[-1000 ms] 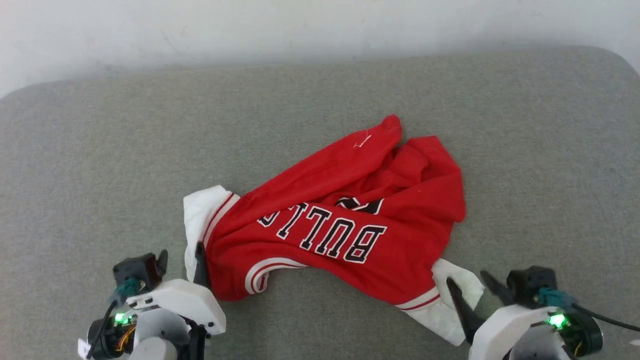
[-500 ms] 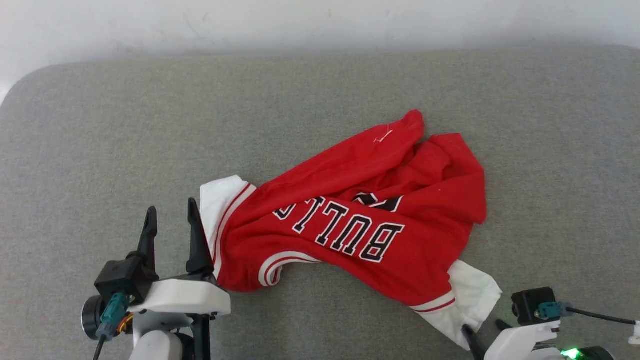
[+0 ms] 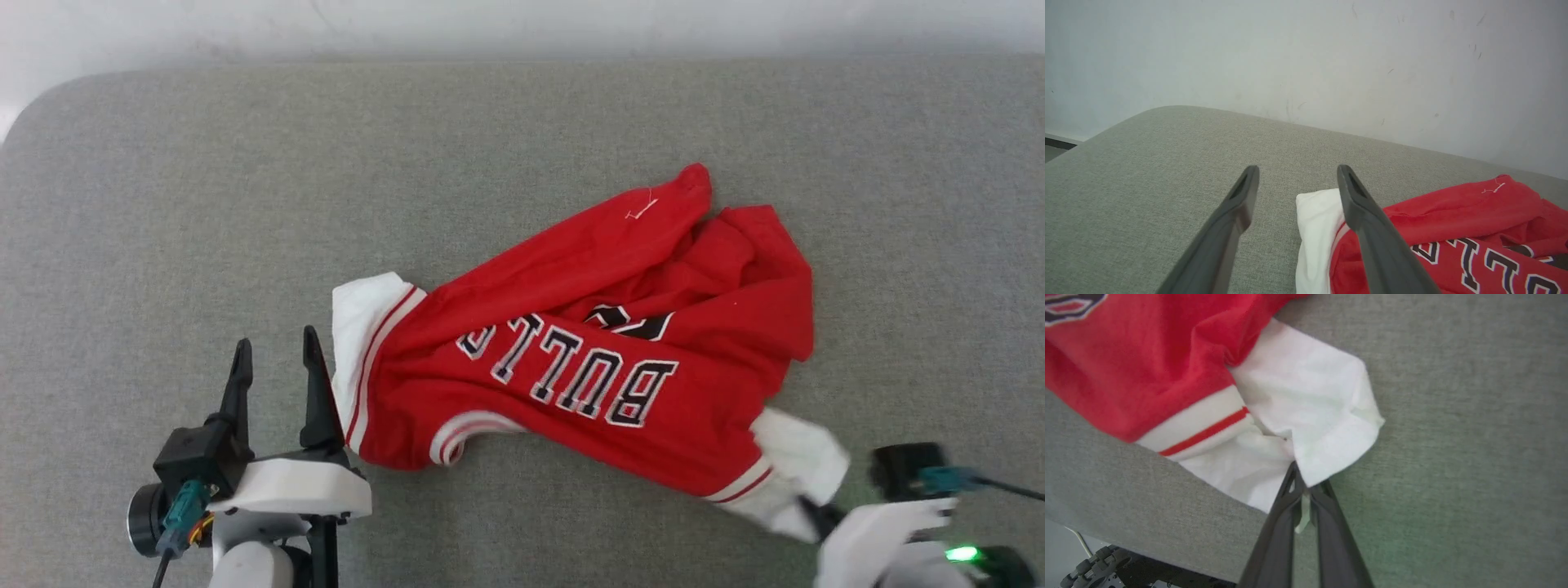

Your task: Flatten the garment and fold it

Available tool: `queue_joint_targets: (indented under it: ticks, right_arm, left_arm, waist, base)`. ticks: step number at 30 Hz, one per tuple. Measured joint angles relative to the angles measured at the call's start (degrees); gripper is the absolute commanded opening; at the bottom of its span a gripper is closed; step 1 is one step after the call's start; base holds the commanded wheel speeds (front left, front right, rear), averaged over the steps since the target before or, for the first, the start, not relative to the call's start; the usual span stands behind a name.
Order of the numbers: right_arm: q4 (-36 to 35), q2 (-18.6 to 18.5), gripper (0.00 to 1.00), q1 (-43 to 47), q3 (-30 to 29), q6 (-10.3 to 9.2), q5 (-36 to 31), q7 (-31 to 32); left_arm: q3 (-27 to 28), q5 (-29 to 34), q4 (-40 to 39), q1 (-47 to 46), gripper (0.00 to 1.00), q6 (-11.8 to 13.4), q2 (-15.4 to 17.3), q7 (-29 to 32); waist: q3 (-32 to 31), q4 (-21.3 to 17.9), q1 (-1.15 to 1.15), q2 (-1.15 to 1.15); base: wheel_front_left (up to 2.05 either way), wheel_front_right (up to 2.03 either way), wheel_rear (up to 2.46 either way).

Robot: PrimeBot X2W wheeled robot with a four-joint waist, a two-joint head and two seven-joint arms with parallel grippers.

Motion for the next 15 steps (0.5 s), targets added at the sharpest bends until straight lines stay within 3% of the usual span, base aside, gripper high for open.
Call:
queue_joint_targets:
  ticks: [9, 15]
  right_arm:
    - [-1.4, -0.2, 0.00, -3.5, -17.4, -0.08, -1.8, -4.9]
    - [2.0, -0.3, 0.00, -6.3, -26.0, -0.08, -3.2, -7.6]
  left_arm:
    - [-1.7, 1.9, 5.6, 0.1, 1.00, -4.1, 1.4, 0.3]
    - [-5.6, 3.6, 7.5, 0.2, 1.00, -8.1, 4.4, 5.7]
  waist:
    - [-1.4, -1.0, 0.00, 0.00]
    - [-2.2, -1.4, 0.00, 0.00]
  base:
    - [0.00, 0.00, 0.00]
    - [0.00, 0.00, 0.00]
